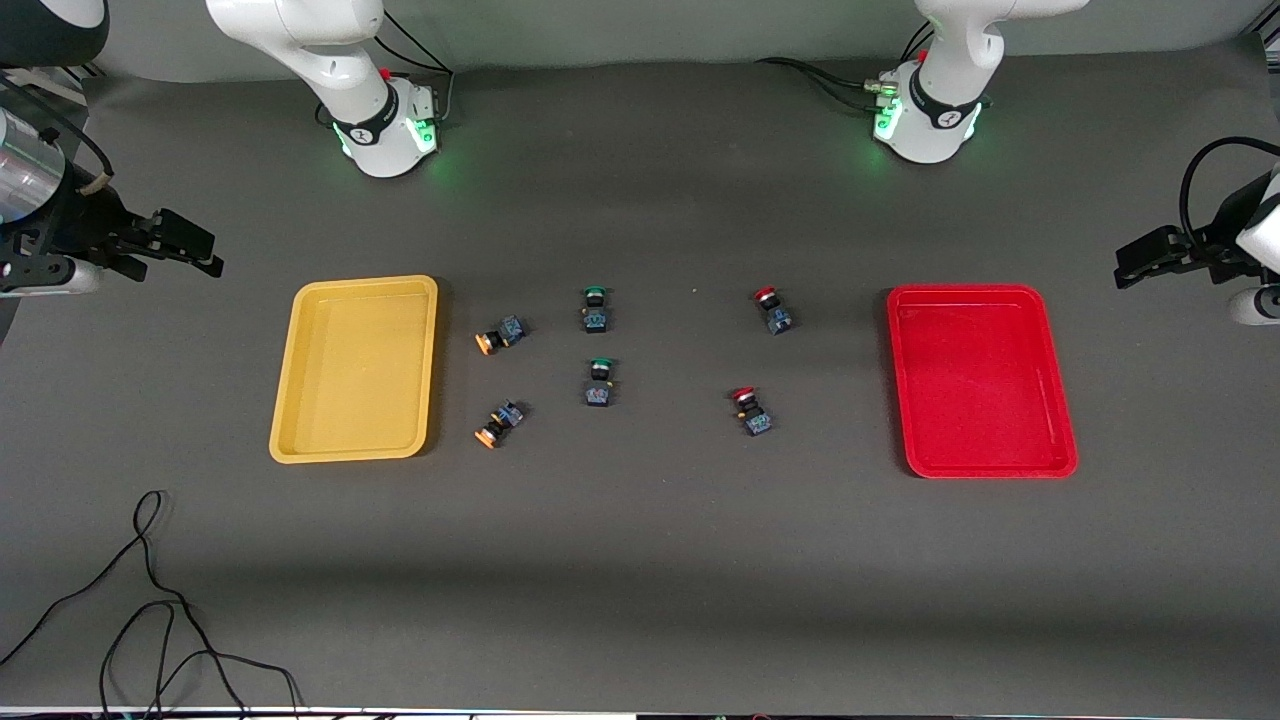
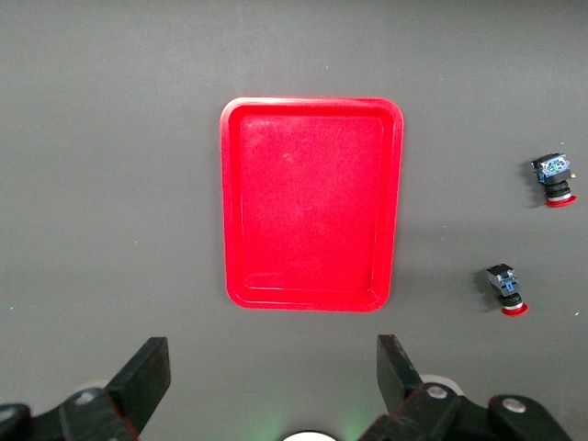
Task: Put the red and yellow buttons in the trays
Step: 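Reach yellow button with the right gripper while the left gripper reaches red button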
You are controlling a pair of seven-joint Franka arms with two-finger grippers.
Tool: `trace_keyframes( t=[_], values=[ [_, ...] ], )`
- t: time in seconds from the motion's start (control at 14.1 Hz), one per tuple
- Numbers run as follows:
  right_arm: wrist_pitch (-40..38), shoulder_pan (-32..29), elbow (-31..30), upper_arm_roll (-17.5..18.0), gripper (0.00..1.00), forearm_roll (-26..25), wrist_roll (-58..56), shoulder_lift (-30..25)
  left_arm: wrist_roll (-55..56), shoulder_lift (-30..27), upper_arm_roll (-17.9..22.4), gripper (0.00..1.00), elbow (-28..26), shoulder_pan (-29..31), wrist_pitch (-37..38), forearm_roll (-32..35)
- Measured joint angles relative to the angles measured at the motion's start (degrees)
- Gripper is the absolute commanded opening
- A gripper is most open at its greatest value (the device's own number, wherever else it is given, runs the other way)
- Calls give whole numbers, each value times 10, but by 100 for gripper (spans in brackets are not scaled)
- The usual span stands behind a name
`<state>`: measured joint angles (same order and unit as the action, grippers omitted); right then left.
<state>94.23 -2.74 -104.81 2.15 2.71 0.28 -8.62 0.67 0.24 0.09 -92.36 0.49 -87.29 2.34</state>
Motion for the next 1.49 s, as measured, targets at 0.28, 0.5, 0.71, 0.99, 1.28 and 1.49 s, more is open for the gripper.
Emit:
trace_keyframes(
  t=[0.28,0.5,0.71,0.99,1.28,1.49],
  values=[
    [0,1,1,3,100,0,0,9,0,0,-1,100,0,0,0,0],
    [7,4,4,18,100,0,24,29,0,1,-3,100,0,0,0,0],
    [36,10,4,59,100,0,115,60,0,13,-14,100,1,-1,-5,-1],
    [134,63,-61,72,100,0,264,85,125,95,-90,100,33,-9,-17,-1],
    [267,103,-175,73,100,0,378,93,290,178,-133,100,54,-69,-56,-1],
    [358,142,-241,73,100,0,470,121,396,254,-136,100,54,-124,-139,-3]
  ],
)
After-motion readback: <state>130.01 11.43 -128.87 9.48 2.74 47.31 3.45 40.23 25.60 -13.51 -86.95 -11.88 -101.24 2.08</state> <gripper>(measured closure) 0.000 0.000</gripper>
